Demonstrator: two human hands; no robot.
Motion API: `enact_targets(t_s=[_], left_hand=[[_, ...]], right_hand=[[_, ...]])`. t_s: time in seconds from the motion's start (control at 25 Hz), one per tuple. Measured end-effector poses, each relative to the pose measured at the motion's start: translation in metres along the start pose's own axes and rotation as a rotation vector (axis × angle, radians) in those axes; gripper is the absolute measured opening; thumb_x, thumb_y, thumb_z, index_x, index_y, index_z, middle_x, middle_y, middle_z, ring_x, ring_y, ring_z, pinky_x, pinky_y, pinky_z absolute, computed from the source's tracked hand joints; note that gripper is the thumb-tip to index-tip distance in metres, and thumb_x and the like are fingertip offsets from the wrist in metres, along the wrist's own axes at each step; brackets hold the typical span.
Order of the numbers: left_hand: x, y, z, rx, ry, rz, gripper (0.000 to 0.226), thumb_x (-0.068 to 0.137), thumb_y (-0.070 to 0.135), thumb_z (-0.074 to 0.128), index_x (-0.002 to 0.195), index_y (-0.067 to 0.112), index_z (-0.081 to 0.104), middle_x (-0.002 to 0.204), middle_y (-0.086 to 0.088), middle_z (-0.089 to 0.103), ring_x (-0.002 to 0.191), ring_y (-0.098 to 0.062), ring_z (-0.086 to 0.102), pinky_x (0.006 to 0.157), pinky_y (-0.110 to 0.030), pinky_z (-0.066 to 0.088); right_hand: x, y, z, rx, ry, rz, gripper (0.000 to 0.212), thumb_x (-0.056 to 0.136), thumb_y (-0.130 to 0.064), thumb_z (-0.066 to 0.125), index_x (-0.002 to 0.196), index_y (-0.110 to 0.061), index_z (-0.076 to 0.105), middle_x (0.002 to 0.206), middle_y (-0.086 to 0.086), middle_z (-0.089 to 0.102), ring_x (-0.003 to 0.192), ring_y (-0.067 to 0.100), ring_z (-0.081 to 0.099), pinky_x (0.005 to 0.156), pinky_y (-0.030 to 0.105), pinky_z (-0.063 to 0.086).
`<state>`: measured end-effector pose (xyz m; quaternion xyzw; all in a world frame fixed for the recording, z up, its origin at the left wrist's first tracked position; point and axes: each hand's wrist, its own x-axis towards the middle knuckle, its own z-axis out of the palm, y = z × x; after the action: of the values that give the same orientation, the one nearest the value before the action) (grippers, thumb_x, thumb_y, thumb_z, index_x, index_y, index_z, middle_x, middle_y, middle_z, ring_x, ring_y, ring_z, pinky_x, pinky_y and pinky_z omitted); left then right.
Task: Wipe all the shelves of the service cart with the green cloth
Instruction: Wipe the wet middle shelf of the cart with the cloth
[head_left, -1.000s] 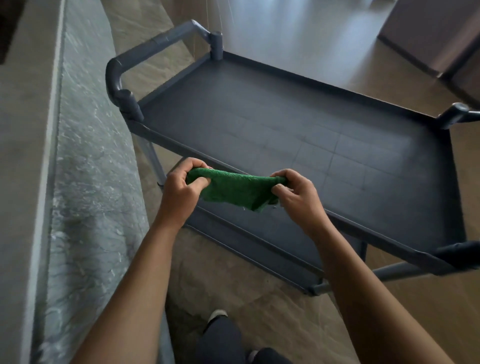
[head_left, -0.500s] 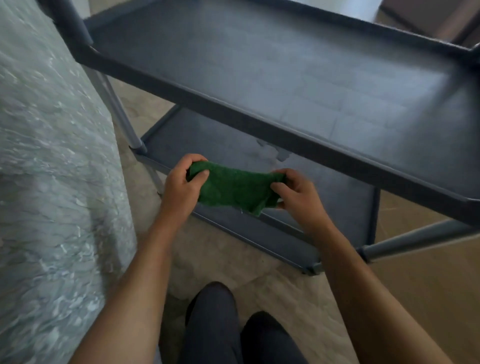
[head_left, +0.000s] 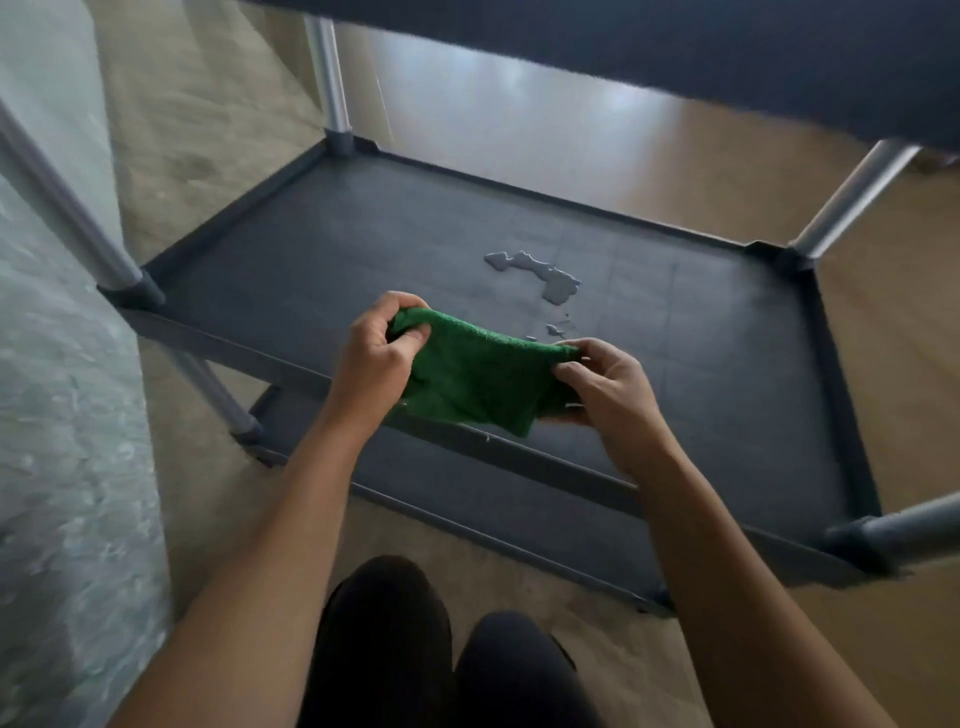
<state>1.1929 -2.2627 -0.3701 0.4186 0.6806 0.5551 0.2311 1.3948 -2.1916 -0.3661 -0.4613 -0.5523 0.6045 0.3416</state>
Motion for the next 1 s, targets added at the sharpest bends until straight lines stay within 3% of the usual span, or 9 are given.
enact_targets(t_s=[0.12, 0.36, 0.48, 0.6, 0.84, 1.0], left_hand=[[0.013, -0.017, 0.021, -0.025, -0.028, -0.002, 0.014, 0.088, 0.004, 0.058, 0.092, 0.016, 0.064, 0.079, 0.001, 0.059, 0.074, -0.015, 0.056, 0.066, -0.036, 0.052], [0.031, -0.032, 0.060, -0.008, -0.158, -0.035, 0.016, 0.086, 0.005, 0.063, 0.091, 0.020, 0.066, 0.082, -0.002, 0.061, 0.073, -0.018, 0.060, 0.061, -0.027, 0.052], [0.034, -0.037, 0.076, 0.127, -0.283, -0.022, 0.015, 0.085, 0.010, 0.066, 0.095, 0.021, 0.065, 0.090, -0.001, 0.059, 0.077, -0.017, 0.059, 0.063, -0.025, 0.052], [0.035, -0.039, 0.090, 0.398, -0.300, 0.121, 0.017, 0.084, 0.015, 0.068, 0.097, 0.023, 0.063, 0.098, 0.002, 0.058, 0.086, -0.015, 0.055, 0.073, -0.023, 0.041], [0.016, -0.044, 0.111, 0.645, -0.211, 0.417, 0.025, 0.082, 0.015, 0.068, 0.107, 0.019, 0.068, 0.117, -0.003, 0.055, 0.114, -0.025, 0.045, 0.087, -0.031, 0.030], [0.014, -0.046, 0.109, 0.619, -0.283, 0.446, 0.018, 0.085, 0.014, 0.064, 0.100, 0.020, 0.072, 0.117, 0.001, 0.063, 0.117, -0.022, 0.049, 0.089, -0.031, 0.028]], right_hand=[[0.014, 0.023, -0.009, 0.034, 0.057, -0.026, 0.019, 0.089, 0.006, 0.052, 0.085, -0.008, 0.064, 0.070, 0.006, 0.067, 0.059, 0.016, 0.067, 0.052, 0.032, 0.056], [0.025, 0.044, -0.042, 0.052, 0.222, -0.032, 0.014, 0.086, 0.007, 0.058, 0.082, -0.005, 0.063, 0.063, 0.005, 0.064, 0.048, 0.012, 0.063, 0.045, 0.023, 0.052], [0.025, 0.050, -0.064, -0.041, 0.312, -0.021, 0.014, 0.085, 0.004, 0.062, 0.082, -0.010, 0.063, 0.073, 0.010, 0.066, 0.053, 0.013, 0.065, 0.045, 0.024, 0.051], [0.023, 0.063, -0.077, -0.138, 0.348, -0.021, 0.017, 0.084, 0.000, 0.065, 0.085, -0.017, 0.064, 0.093, 0.015, 0.068, 0.069, 0.020, 0.067, 0.053, 0.030, 0.054], [0.020, 0.080, -0.079, -0.349, 0.367, -0.105, 0.025, 0.085, -0.011, 0.065, 0.109, -0.014, 0.066, 0.098, 0.009, 0.069, 0.088, 0.023, 0.068, 0.079, 0.038, 0.057], [0.016, 0.075, -0.078, -0.210, 0.350, -0.078, 0.020, 0.086, -0.003, 0.062, 0.102, -0.014, 0.066, 0.098, 0.011, 0.069, 0.080, 0.022, 0.069, 0.071, 0.035, 0.059]])
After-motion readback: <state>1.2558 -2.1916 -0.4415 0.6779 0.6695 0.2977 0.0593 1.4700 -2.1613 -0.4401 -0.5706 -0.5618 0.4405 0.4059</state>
